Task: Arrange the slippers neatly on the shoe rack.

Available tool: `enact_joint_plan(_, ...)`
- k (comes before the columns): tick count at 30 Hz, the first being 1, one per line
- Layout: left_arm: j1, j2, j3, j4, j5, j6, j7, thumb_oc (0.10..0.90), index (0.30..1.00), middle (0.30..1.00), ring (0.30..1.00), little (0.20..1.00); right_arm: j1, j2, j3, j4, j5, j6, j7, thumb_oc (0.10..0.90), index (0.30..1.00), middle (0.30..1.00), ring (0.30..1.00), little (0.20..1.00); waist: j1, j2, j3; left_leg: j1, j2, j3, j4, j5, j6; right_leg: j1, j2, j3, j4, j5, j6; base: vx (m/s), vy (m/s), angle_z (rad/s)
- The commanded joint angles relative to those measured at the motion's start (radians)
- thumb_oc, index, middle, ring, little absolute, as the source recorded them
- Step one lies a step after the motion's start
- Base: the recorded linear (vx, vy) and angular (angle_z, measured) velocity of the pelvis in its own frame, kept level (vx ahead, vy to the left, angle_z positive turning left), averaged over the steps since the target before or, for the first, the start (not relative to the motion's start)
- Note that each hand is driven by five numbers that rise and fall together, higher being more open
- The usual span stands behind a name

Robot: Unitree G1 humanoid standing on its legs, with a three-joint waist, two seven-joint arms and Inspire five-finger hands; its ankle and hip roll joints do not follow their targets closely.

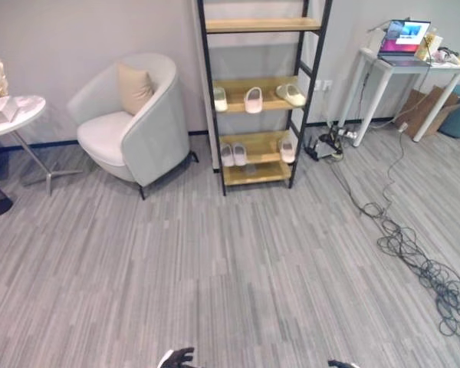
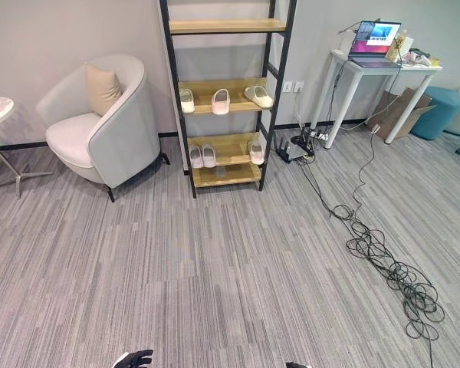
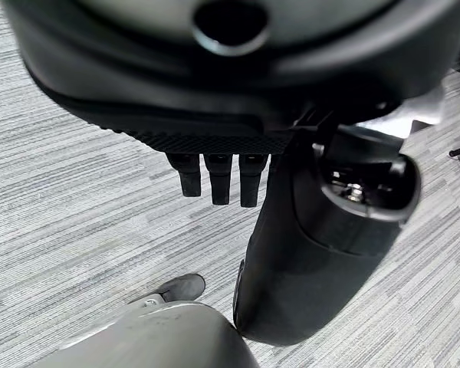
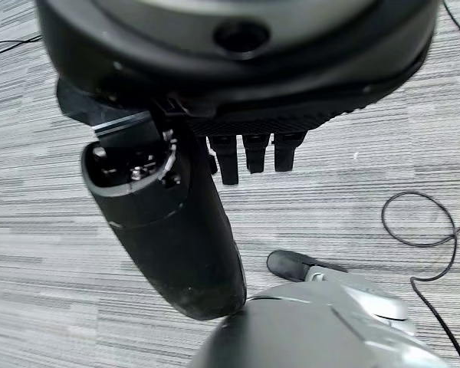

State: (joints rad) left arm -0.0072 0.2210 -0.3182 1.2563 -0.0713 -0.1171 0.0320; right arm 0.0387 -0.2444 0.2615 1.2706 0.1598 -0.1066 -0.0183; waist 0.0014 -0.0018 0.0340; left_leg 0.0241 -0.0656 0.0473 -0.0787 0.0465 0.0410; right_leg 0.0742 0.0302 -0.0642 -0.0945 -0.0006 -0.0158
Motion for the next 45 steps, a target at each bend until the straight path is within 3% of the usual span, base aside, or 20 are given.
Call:
enact_joint_plan(1, -0.073, -0.032, 0.008, 0.046, 0.006, -0.034, -0.012, 0.800, 0.900, 0.900, 0.900, 0.900, -0.028, -0.034, 0.039, 0.013, -0.019, -0.019, 0.003, 0.800, 0.900, 0.900, 0.900, 0.900, -0.006, -0.021, -0.007, 0.059, 0.063, -0.117, -0.009, -0.073, -0.080, 0.016, -0.045, 0.033, 0.023, -0.049, 0.093, 0.00, 0.000, 0.00)
enact_joint_plan(9, -0.073, -0.035, 0.011, 0.050, -0.012, -0.029, -0.014, 0.800, 0.900, 0.900, 0.900, 0.900, -0.027, -0.033, 0.037, 0.018, -0.016, -0.017, 0.005, 0.800, 0.900, 0.900, 0.900, 0.900, -0.012, -0.020, 0.004, 0.056, 0.075, -0.124, 0.009, -0.077, -0.086, 0.006, -0.036, 0.039, 0.050, -0.065, 0.082, 0.01, -0.040, 0.00)
enact_joint_plan(15, -0.088, -0.034, 0.003, 0.043, -0.028, -0.031, -0.014, 0.800, 0.900, 0.900, 0.900, 0.900, -0.038, -0.036, 0.025, 0.005, 0.026, -0.021, 0.009, 0.800, 0.900, 0.900, 0.900, 0.900, -0.015, -0.033, 0.052, -0.029, 0.098, -0.091, 0.211, -0.110, -0.127, -0.006, -0.027, 0.053, 0.094, -0.091, 0.060, -0.01, -0.062, 0.00)
enact_joint_plan(21, -0.087, -0.036, -0.002, 0.041, -0.041, -0.034, -0.011, 0.800, 0.900, 0.900, 0.900, 0.900, -0.041, -0.043, 0.018, -0.009, 0.062, -0.025, 0.005, 0.800, 0.900, 0.900, 0.900, 0.900, -0.005, -0.047, 0.085, -0.153, 0.100, -0.075, 0.402, -0.046, -0.119, 0.019, -0.027, 0.060, 0.097, -0.092, 0.044, 0.05, -0.046, -0.16)
enact_joint_plan(25, -0.080, -0.039, 0.002, 0.050, -0.038, -0.033, -0.008, 0.800, 0.900, 0.900, 0.900, 0.900, -0.038, -0.047, 0.009, -0.016, 0.074, -0.030, 0.005, 0.800, 0.900, 0.900, 0.900, 0.900, -0.001, -0.055, 0.080, -0.200, 0.082, -0.028, 0.326, -0.077, -0.100, 0.035, -0.032, 0.063, 0.078, -0.106, 0.049, 0.17, 0.011, 0.01)
enact_joint_plan(26, -0.072, -0.041, 0.003, 0.055, -0.033, -0.034, -0.009, 0.800, 0.900, 0.900, 0.900, 0.900, -0.039, -0.046, 0.006, -0.023, 0.082, -0.031, 0.000, 0.800, 0.900, 0.900, 0.900, 0.900, 0.011, -0.052, 0.076, -0.236, 0.068, -0.008, 0.260, -0.045, -0.095, 0.058, -0.023, 0.078, 0.059, -0.116, 0.052, 0.23, 0.046, -0.01)
enact_joint_plan(29, -0.069, -0.040, 0.006, 0.055, -0.039, -0.039, -0.003, 0.800, 0.900, 0.900, 0.900, 0.900, -0.050, -0.041, 0.009, -0.032, 0.088, -0.032, -0.003, 0.800, 0.900, 0.900, 0.900, 0.900, 0.038, -0.042, 0.080, -0.289, 0.044, -0.030, 0.202, 0.016, -0.105, 0.088, -0.001, 0.128, 0.054, -0.130, 0.048, 0.22, 0.048, -0.04)
enact_joint_plan(34, -0.045, -0.036, 0.028, 0.073, -0.043, -0.035, -0.007, 0.800, 0.900, 0.900, 0.900, 0.900, -0.042, -0.032, 0.003, -0.034, 0.079, -0.032, 0.002, 0.800, 0.900, 0.900, 0.900, 0.900, 0.049, -0.054, 0.048, -0.258, 0.023, -0.049, 0.193, -0.007, -0.078, 0.118, -0.023, 0.165, 0.085, -0.162, 0.062, 0.27, 0.099, -0.65)
enact_joint_plan(36, -0.042, -0.033, 0.037, 0.068, -0.048, -0.036, -0.009, 0.800, 0.900, 0.900, 0.900, 0.900, -0.047, -0.028, 0.000, -0.029, 0.065, -0.028, 0.013, 0.800, 0.900, 0.900, 0.900, 0.900, 0.063, -0.060, 0.034, -0.225, 0.016, -0.037, 0.195, -0.039, -0.049, 0.089, -0.060, 0.162, 0.201, -0.149, 0.099, 0.25, 0.124, -0.54)
enact_joint_plan(38, -0.049, -0.032, 0.033, 0.058, -0.050, -0.037, -0.007, 0.800, 0.900, 0.900, 0.900, 0.900, -0.061, -0.028, -0.001, -0.033, 0.057, -0.026, 0.015, 0.800, 0.900, 0.900, 0.900, 0.900, 0.068, -0.063, 0.043, -0.193, 0.006, -0.028, 0.200, -0.064, -0.025, 0.021, -0.092, 0.144, 0.351, -0.060, 0.146, 0.17, 0.083, -0.29)
enact_joint_plan(39, -0.049, -0.032, 0.033, 0.058, -0.050, -0.037, -0.007, 0.800, 0.900, 0.900, 0.900, 0.900, -0.061, -0.028, -0.001, -0.033, 0.057, -0.026, 0.015, 0.800, 0.900, 0.900, 0.900, 0.900, 0.068, -0.063, 0.043, -0.193, 0.006, -0.028, 0.200, -0.064, -0.025, 0.021, -0.093, 0.144, 0.352, -0.061, 0.146, 0.18, 0.072, -0.19)
enact_joint_plan(40, -0.066, -0.024, 0.025, 0.044, -0.055, -0.036, -0.006, 0.800, 0.900, 0.900, 0.900, 0.900, -0.078, -0.026, 0.004, -0.044, 0.058, -0.027, 0.016, 0.800, 0.900, 0.900, 0.900, 0.900, 0.053, -0.056, 0.060, -0.144, 0.002, -0.043, 0.196, -0.089, 0.000, -0.055, -0.097, 0.145, 0.505, 0.061, 0.183, 0.21, 0.072, -0.24)
enact_joint_plan(42, -0.070, -0.021, 0.022, 0.041, -0.055, -0.035, -0.007, 0.800, 0.900, 0.900, 0.900, 0.900, -0.080, -0.024, 0.002, -0.046, 0.056, -0.026, 0.015, 0.800, 0.900, 0.900, 0.900, 0.900, 0.047, -0.047, 0.067, -0.124, 0.005, -0.053, 0.197, -0.102, 0.008, -0.084, -0.100, 0.130, 0.552, 0.068, 0.185, 0.26, 0.069, -0.04)
enact_joint_plan(43, -0.074, -0.019, 0.022, 0.035, -0.059, -0.037, -0.002, 0.800, 0.900, 0.900, 0.900, 0.900, -0.081, -0.021, 0.001, -0.047, 0.054, -0.027, 0.011, 0.800, 0.900, 0.900, 0.900, 0.900, 0.037, -0.023, 0.067, -0.074, 0.018, -0.077, 0.181, -0.122, 0.013, -0.156, -0.108, 0.085, 0.580, 0.047, 0.161, 0.33, 0.036, 0.24)
enact_joint_plan(45, -0.077, -0.021, 0.023, 0.037, -0.059, -0.037, -0.004, 0.800, 0.900, 0.900, 0.900, 0.900, -0.079, -0.022, 0.002, -0.046, 0.055, -0.029, 0.010, 0.800, 0.900, 0.900, 0.900, 0.900, 0.017, -0.014, 0.065, -0.017, 0.023, -0.104, 0.154, -0.148, 0.011, -0.216, -0.113, 0.040, 0.517, -0.010, 0.138, 0.37, -0.011, 0.11)
